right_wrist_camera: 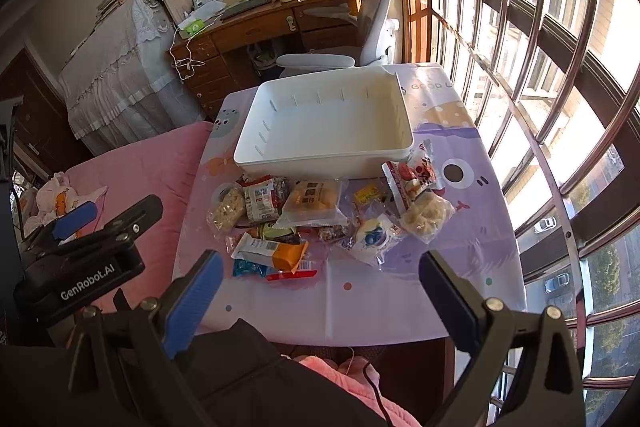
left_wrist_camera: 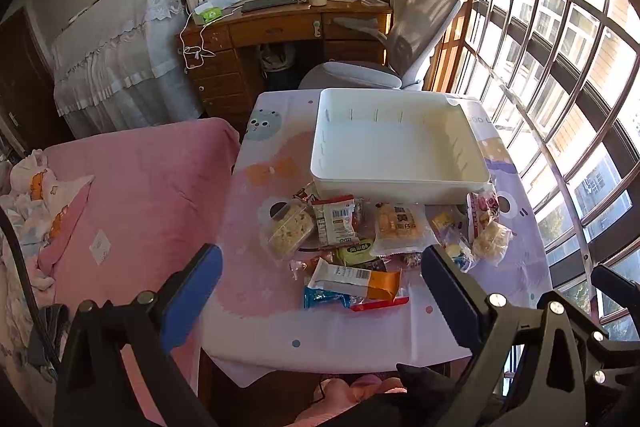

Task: Organize snacks
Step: 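Move both tools toward the snack pile beside the white basket, then grasp the white-and-orange bar with left gripper while right grasps blueberry bread bag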

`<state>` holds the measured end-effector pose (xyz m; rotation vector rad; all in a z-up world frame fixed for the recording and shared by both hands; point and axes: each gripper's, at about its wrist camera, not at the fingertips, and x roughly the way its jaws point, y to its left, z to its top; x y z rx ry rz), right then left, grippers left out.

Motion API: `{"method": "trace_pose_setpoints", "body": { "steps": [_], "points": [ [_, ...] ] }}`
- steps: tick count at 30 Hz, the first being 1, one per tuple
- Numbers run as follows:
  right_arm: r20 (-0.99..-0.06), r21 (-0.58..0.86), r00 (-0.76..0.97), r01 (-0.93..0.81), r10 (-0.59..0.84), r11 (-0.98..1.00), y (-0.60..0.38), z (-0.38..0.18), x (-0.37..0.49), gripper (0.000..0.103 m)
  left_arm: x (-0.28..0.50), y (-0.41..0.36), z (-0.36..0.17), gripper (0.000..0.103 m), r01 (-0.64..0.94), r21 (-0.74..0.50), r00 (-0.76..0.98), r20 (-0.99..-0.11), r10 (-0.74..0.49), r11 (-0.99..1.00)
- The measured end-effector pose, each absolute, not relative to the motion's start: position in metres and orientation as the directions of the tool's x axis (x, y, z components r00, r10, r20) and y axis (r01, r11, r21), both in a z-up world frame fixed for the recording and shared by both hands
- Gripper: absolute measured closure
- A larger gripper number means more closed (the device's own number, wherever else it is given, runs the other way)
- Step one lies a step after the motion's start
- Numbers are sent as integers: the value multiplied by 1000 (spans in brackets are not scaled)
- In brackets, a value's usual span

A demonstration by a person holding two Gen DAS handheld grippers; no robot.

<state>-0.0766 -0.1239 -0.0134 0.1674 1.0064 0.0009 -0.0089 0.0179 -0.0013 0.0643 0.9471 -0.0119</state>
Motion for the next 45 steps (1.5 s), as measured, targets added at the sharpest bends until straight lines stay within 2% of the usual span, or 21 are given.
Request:
{"method": "trace_pose_setpoints", "body": {
  "steps": [16,25,31,42,45],
  "points": [
    [-819,65,573,114,-12,991,-95,-10,-93,4,-5,41,-15,3,58,21,542,-840,-14,998],
    [-818,83,574,179,-35,980,-89,-19,-103,4,0,51,-24,3,133,31,520,-853,-44,991],
    [-803,76,592,219,-70,973,-85,-25,-111,4,2,57,-36,3,188,-35,474,-872,-122,981],
    [-753,-16,640,214,-153,977,-93,-42,-104,4,26,65,-86,3,134,-107,327,-934,-146,985],
    [-739,-51,656,173,-154,984,-94,-51,-97,4,34,64,-98,3,105,-93,303,-945,-121,990]
  ]
}}
